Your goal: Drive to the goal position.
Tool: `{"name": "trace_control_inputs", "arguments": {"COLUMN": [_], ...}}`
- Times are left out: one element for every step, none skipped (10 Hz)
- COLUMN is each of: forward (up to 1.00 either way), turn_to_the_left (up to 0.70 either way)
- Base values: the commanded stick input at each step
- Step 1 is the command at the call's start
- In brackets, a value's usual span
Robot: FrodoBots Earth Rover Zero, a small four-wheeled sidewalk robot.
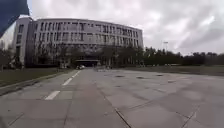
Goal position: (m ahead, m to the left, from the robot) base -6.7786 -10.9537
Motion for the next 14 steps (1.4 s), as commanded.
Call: {"name": "trace_control_inputs", "arguments": {"forward": [0.70,0.70,0.70,0.70,0.70,0.70,0.70,0.70,0.70,0.70,0.70,0.70,0.70,0.70], "turn_to_the_left": [-0.35,-0.35,-0.35,-0.35,-0.35,-0.35,-0.35,-0.35,-0.35,-0.35,-0.35,-0.35,-0.35,-0.35]}}
